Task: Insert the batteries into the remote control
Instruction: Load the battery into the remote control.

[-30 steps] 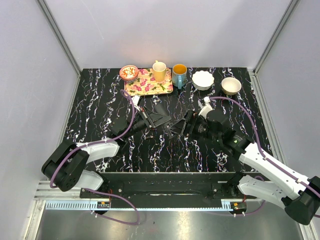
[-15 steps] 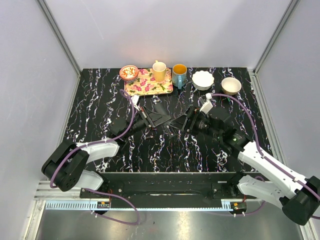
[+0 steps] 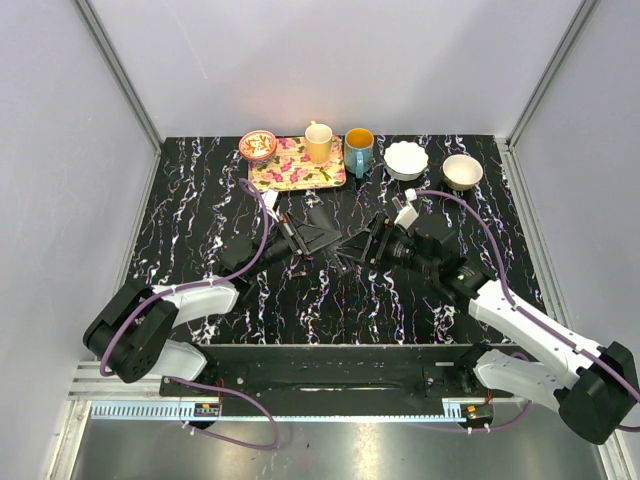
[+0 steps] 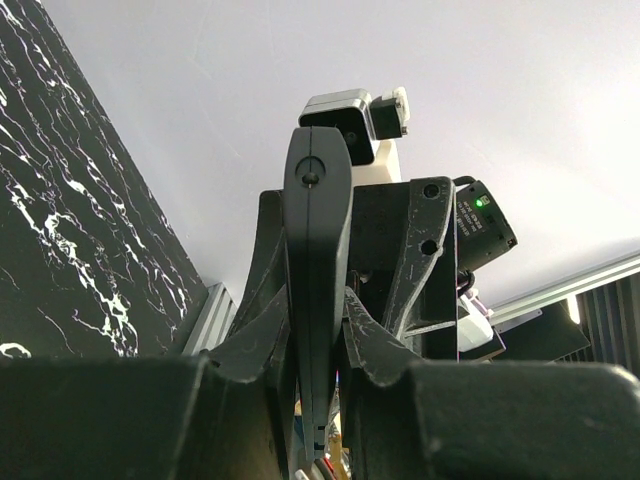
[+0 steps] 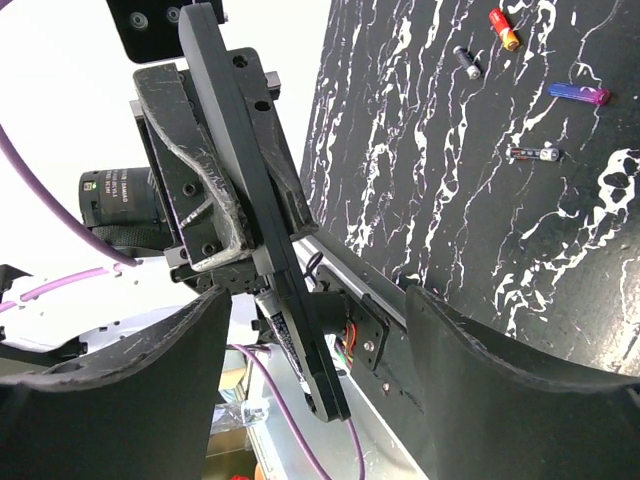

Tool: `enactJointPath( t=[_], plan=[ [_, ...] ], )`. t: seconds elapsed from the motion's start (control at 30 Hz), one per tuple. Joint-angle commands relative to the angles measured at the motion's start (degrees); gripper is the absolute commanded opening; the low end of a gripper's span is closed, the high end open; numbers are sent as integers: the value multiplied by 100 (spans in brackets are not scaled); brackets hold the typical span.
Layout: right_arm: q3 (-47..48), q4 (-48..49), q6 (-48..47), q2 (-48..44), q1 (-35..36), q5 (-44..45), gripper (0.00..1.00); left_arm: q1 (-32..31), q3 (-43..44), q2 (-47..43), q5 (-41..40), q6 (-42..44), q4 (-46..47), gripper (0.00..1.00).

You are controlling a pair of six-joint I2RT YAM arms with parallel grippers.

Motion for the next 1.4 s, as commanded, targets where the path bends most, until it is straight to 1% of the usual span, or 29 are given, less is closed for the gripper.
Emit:
enactJointPath(
  t=[0.0, 0.13, 0.43, 0.7, 0.83, 0.93, 1.0, 1.03, 1.07, 1.1, 1.17, 1.2, 1.27, 1.3, 1.37],
  plan=[
    [-66, 469, 163, 30, -31, -185, 75, -16, 216, -25, 42, -70, 650, 0],
    [-180, 653, 286, 91, -31, -264, 71, -7, 225, -51, 24, -78, 676, 0],
    [-312, 899, 462, 126, -49, -308, 67, -7, 251, -122, -11, -61, 703, 0],
    [-426, 1067, 524, 214, -49, -413, 55, -16, 277, -157, -90, -70, 738, 0],
    [-488, 1154, 550, 249, -49, -475, 48, -16, 347, -174, -134, -87, 729, 0],
    [-532, 1163, 533, 267, -49, -501, 38, -16, 409, -166, -169, -105, 720, 0],
    [-541, 1163, 515, 293, -40, -528, 22, -7, 453, -166, -178, -114, 694, 0],
    [-550, 1181, 507, 302, -49, -554, 16, -7, 471, -166, -178, -105, 685, 0],
    [-550, 1172, 506, 320, -49, -572, 7, -7, 479, -157, -178, -105, 676, 0],
    [-541, 1172, 506, 337, -40, -580, 6, -7, 480, -157, -169, -96, 668, 0],
    [-532, 1172, 524, 346, -49, -598, 8, -7, 471, -139, -160, -87, 650, 0],
    [-515, 1181, 515, 329, -49, -598, 18, -16, 436, -148, -160, -87, 650, 0],
    [-453, 1120, 506, 293, -49, -589, 36, -16, 392, -139, -152, -78, 650, 0],
    [-427, 1085, 498, 250, -57, -563, 51, -7, 348, -131, -151, -70, 650, 0],
    [-304, 936, 454, 188, -58, -510, 59, -16, 304, -131, -143, -61, 650, 0]
  ],
)
